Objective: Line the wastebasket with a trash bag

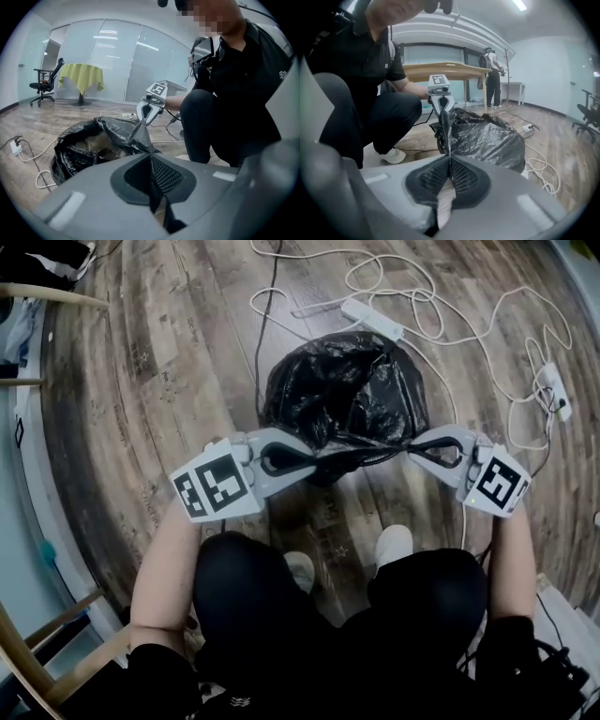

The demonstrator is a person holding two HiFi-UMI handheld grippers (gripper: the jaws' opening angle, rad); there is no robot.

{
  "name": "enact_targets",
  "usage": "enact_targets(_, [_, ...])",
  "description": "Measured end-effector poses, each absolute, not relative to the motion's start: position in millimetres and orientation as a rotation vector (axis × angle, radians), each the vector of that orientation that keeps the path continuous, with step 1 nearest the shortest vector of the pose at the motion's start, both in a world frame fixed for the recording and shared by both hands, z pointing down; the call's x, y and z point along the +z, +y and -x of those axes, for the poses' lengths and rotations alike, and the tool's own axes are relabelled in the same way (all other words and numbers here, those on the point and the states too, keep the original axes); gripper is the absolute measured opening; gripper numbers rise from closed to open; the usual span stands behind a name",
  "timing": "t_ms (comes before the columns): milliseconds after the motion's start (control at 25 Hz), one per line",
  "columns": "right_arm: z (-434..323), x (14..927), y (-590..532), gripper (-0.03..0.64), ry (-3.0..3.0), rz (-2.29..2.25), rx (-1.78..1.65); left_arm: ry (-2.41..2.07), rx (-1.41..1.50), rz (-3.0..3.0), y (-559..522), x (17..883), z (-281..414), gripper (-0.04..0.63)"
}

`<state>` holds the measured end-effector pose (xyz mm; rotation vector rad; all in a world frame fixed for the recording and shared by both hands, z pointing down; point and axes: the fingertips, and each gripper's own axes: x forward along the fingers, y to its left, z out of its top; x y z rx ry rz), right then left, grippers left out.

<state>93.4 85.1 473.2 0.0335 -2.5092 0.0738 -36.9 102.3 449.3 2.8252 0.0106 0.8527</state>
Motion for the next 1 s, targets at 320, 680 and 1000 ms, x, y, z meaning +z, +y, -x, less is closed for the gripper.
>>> enact_targets(320, [-105.3, 509.8, 95.4, 0.003, -2.432, -0.014, 0.109, 0.077, 0.869, -2.767, 120.3, 481.6, 26.0, 0.008])
enact_targets(680, [-98.2, 583.7, 86.0, 0.003, -2.326, -0.006, 0.194, 0.051, 0.93, -2.646, 117.9, 545.9, 34.4, 0.008])
enact_targets(1000, [-119.1, 557.7, 102.8, 0.189, -2.408, 0.11, 0.387, 0.007, 0.649, -2.685, 112.5, 478.4, 60.3, 0.108])
